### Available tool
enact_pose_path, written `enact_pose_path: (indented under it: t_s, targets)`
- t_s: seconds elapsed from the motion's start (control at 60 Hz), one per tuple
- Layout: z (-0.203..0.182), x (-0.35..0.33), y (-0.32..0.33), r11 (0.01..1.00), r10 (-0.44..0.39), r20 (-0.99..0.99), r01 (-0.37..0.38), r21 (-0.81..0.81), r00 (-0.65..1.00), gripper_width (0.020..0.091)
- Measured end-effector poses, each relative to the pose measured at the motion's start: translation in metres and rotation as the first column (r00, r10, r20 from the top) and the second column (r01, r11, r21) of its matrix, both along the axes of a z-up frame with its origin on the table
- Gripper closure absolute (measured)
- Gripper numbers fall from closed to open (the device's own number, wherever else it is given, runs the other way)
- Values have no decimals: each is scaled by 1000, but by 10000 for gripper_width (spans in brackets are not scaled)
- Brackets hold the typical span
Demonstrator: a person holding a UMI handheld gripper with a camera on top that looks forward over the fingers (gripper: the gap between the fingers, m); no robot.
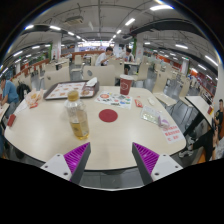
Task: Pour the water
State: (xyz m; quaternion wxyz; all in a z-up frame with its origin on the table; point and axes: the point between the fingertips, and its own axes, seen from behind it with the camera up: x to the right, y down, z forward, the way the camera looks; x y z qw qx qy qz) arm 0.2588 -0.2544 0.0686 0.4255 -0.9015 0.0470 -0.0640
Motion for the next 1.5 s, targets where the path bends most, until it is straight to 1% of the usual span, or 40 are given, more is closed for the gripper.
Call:
enact_pose_path:
  t_s: [0.1, 0.2, 0.283, 0.45, 0.5, 0.533, 0.567, 0.6, 0.617, 0.683, 0.733, 0.75, 0.767, 0.8, 0.867, 0.983, 1.083, 1.183, 1.267, 1.3, 1.317, 1.383, 1.5]
  targets:
    - [-4, -47, 10, 998, 23, -25, -21, 52, 999, 249]
    - [-6, -79, 36, 993, 43, -47, -38, 112, 998, 250]
    - [-8, -90, 68, 987, 55, -59, -45, 153, 997, 252]
    - [-19, -87, 120, 973, 35, -67, -19, 229, 997, 261]
    - [-21, -88, 131, 970, 37, -63, -20, 244, 997, 303]
    - [-23, -89, 138, 967, 44, -63, -26, 254, 997, 358]
    - [-25, -90, 143, 965, 44, -61, -26, 262, 997, 437]
    - [-25, -90, 146, 963, 40, -59, -23, 268, 997, 551]
    - [-24, -91, 147, 961, 39, -61, -21, 274, 997, 591]
    - [-23, -92, 149, 959, 35, -63, -16, 283, 997, 613]
    - [-24, -94, 151, 959, 51, -67, -30, 281, 996, 643]
    - [-25, -95, 151, 960, 55, -65, -35, 278, 996, 668]
    - [-25, -96, 151, 961, 59, -63, -40, 273, 996, 668]
    - [-25, -98, 151, 964, 70, -57, -53, 261, 996, 694]
    - [-16, -99, 151, 965, 69, -33, -58, 256, 997, 698]
    - [21, -81, 152, 963, 29, 67, -46, 267, 997, 696]
    - [59, -50, 160, 965, -10, 250, -57, 258, 968, 696]
    - [90, -20, 179, 974, -22, 495, -92, 205, 868, 697]
    - [108, -5, 199, 980, 10, 690, -143, 135, 724, 697]
    - [111, -6, 215, 982, 24, 763, -158, 102, 646, 696]
    - [119, 0, 213, 981, 35, 792, -171, 89, 609, 697]
    - [125, -2, 235, 978, 69, 898, -208, 26, 434, 696]
    - [131, -15, 262, 960, 148, 987, -250, -127, 65, 696]
